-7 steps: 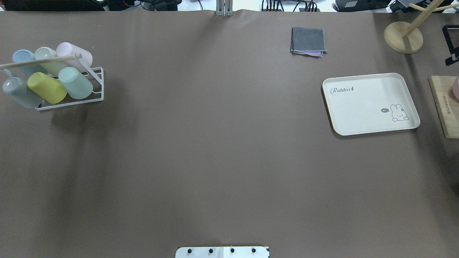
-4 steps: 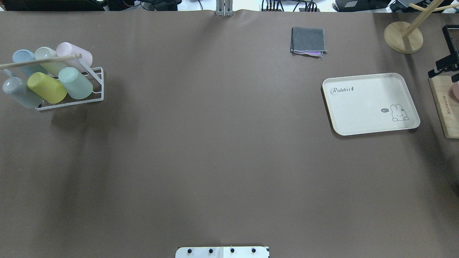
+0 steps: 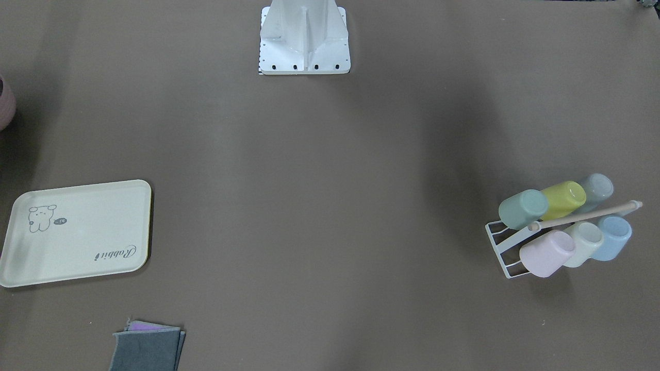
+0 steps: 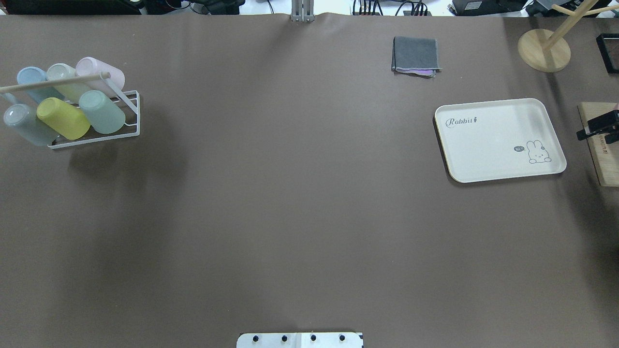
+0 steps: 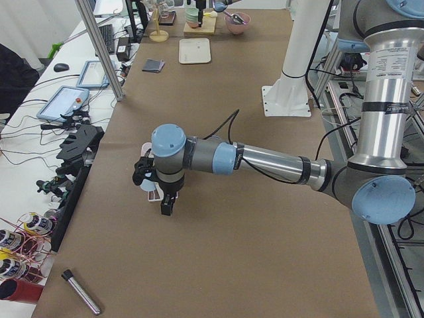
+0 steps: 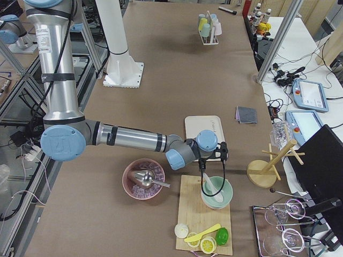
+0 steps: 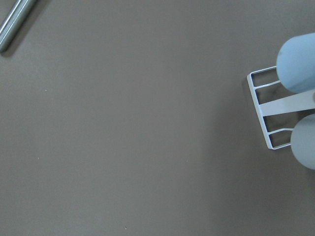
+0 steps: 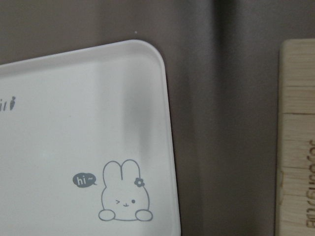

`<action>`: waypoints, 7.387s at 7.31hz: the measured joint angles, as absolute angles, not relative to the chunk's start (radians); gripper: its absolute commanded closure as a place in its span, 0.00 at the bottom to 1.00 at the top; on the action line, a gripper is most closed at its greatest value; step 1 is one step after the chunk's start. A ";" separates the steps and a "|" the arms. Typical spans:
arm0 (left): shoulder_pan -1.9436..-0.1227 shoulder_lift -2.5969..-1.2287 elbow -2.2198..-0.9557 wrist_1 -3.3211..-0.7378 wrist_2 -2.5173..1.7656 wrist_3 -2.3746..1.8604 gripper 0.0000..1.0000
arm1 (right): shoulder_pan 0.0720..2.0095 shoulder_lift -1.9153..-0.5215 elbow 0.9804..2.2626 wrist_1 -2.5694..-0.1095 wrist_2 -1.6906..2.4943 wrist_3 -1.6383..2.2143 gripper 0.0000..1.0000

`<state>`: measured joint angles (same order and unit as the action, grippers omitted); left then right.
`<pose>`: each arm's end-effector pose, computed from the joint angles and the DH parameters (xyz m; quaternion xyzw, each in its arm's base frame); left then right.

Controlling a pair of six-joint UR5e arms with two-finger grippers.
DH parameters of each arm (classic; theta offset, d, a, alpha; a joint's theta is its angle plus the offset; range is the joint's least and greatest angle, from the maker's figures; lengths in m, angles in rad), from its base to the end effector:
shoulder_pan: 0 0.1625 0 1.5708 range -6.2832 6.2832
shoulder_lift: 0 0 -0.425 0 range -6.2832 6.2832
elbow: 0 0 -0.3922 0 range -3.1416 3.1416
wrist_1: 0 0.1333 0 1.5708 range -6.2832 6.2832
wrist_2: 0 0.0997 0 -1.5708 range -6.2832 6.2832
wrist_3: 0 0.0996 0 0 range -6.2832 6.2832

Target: Pick up and place green cup on tray

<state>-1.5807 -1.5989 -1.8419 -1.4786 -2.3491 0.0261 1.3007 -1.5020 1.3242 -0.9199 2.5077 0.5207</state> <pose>-0.0683 -0.4982 0.5206 0.1024 0.3756 0.0467 0.9199 -0.0905 -0.5258 0.6629 0.0239 -0.4856 0.0034 0.8738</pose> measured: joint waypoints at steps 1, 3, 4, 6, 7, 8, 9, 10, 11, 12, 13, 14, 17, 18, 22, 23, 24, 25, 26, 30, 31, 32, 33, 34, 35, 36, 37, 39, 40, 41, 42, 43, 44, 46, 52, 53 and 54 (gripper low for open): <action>-1.550 -1.599 -1.903 -1.466 -2.349 0.025 0.01 | 1.270 -1.504 1.321 -0.910 2.509 0.518 0.12; -1.463 -1.611 -1.973 -1.464 -2.331 -0.016 0.01 | 1.225 -1.506 1.308 -0.903 2.510 0.511 0.21; -1.390 -1.625 -2.015 -1.467 -2.283 -0.012 0.01 | 1.214 -1.506 1.295 -0.902 2.511 0.506 0.25; -1.258 -1.638 -2.086 -1.495 -2.105 0.169 0.01 | 1.209 -1.498 1.246 -0.902 2.510 0.439 0.41; -1.194 -1.638 -2.097 -1.540 -2.009 0.297 0.01 | 1.209 -1.492 1.229 -0.902 2.511 0.404 0.53; -1.124 -1.639 -2.102 -1.579 -1.904 0.411 0.01 | 1.209 -1.481 1.222 -0.905 2.512 0.389 0.56; -1.041 -1.641 -2.112 -1.597 -1.769 0.497 0.01 | 1.212 -1.460 1.219 -0.910 2.514 0.384 0.58; -0.959 -1.642 -2.125 -1.603 -1.638 0.555 0.01 | 1.216 -1.442 1.217 -0.915 2.517 0.382 0.59; -0.886 -1.643 -2.140 -1.603 -1.541 0.580 0.01 | 1.218 -1.433 1.215 -0.916 2.518 0.382 0.59; -0.810 -1.643 -2.154 -1.600 -1.449 0.599 0.01 | 1.221 -1.431 1.210 -0.916 2.518 0.379 0.59; -0.742 -1.641 -2.163 -1.597 -1.349 0.651 0.01 | 1.225 -1.434 1.200 -0.914 2.519 0.375 0.59; -0.694 -1.640 -2.166 -1.597 -1.263 0.742 0.01 | 1.230 -1.440 1.193 -0.913 2.521 0.371 0.59; -0.557 -1.644 -2.157 -1.604 -0.962 1.071 0.01 | 1.234 -1.435 1.168 -0.912 2.518 0.366 0.59; -0.534 -1.645 -2.130 -1.630 -0.886 1.185 0.01 | 1.234 -1.431 1.160 -0.911 2.517 0.366 0.62; -0.519 -1.657 -1.865 -2.022 -0.764 1.581 0.01 | 1.233 -1.417 1.156 -0.909 2.519 0.370 0.71; -0.518 -1.657 -1.826 -2.077 -0.761 1.616 0.01 | 1.233 -1.417 1.156 -0.908 2.519 0.371 0.71; -0.519 -1.654 -1.811 -2.099 -0.759 1.629 0.01 | 1.233 -1.416 1.155 -0.908 2.518 0.370 0.71; -0.519 -1.647 -1.805 -2.104 -0.757 1.633 0.01 | 1.233 -1.416 1.155 -0.908 2.518 0.369 0.71; -0.519 -1.642 -1.796 -2.103 -0.755 1.633 0.01 | 1.233 -1.416 1.154 -0.908 2.517 0.369 0.71; -0.515 -1.667 -1.714 -2.108 -0.750 1.627 0.01 | 1.230 -1.416 1.148 -0.909 2.517 0.372 0.74; -0.514 -1.679 -1.698 -2.109 -0.750 1.628 0.01 | 1.229 -1.416 1.145 -0.910 2.517 0.372 0.82; -0.514 -1.693 -1.682 -2.110 -0.750 1.629 0.01 | 1.228 -1.414 1.144 -0.910 2.517 0.371 0.83; -0.514 -1.702 -1.666 -2.110 -0.750 1.628 0.01 | 1.226 -1.413 1.143 -0.909 2.517 0.371 0.93; -0.514 -1.707 -1.651 -2.111 -0.750 1.628 0.01 | 1.225 -1.412 1.143 -0.909 2.518 0.371 1.00; -0.514 -1.709 -1.636 -2.111 -0.749 1.627 0.01 | 1.225 -1.411 1.144 -0.908 2.518 0.371 1.00; -0.513 -1.713 -1.626 -2.111 -0.749 1.627 0.01 | 1.224 -1.409 1.145 -0.907 2.519 0.371 1.00; -0.513 -1.720 -1.618 -2.111 -0.749 1.626 0.01 | 1.224 -1.406 1.148 -0.906 2.522 0.371 1.00; -0.512 -1.731 -1.607 -2.111 -0.747 1.628 0.01 | 1.227 -1.392 1.161 -0.907 2.556 0.371 1.00; -0.513 -1.732 -1.608 -2.111 -0.739 1.631 0.01 | 1.229 -1.387 1.182 -0.909 2.579 0.377 1.00; -0.513 -1.732 -1.612 -2.112 -0.724 1.645 0.01 | 1.229 -1.384 1.220 -0.912 2.591 0.405 1.00; -0.514 -1.732 -1.617 -2.113 -0.713 1.664 0.01 | 1.222 -1.379 1.264 -0.913 2.593 0.464 1.00; -0.514 -1.732 -1.619 -2.114 -0.708 1.673 0.01 | 1.201 -1.360 1.311 -0.914 2.589 0.557 1.00; -0.514 -1.732 -1.618 -2.115 -0.707 1.676 0.01 | 1.171 -1.327 1.348 -0.915 2.578 0.669 1.00; -0.514 -1.728 -1.614 -2.120 -0.706 1.673 0.05 | 1.081 -1.247 1.422 -0.924 2.505 0.931 1.00; -0.515 -1.724 -1.619 -2.156 -0.707 1.689 0.94 | 0.661 -1.087 1.689 -1.289 2.040 1.222 1.00; -0.517 -1.720 -1.632 -2.158 -0.706 1.697 0.96 | 0.625 -1.097 1.687 -1.242 2.028 1.204 1.00; -0.519 -1.715 -1.647 -2.164 -0.702 1.712 0.96 | 0.619 -1.118 1.679 -1.187 2.048 1.166 1.00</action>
<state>-0.5194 -1.7150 -1.6468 -2.1636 -0.7017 1.7116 0.6186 -1.1182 1.6792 -1.1874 2.0482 1.1657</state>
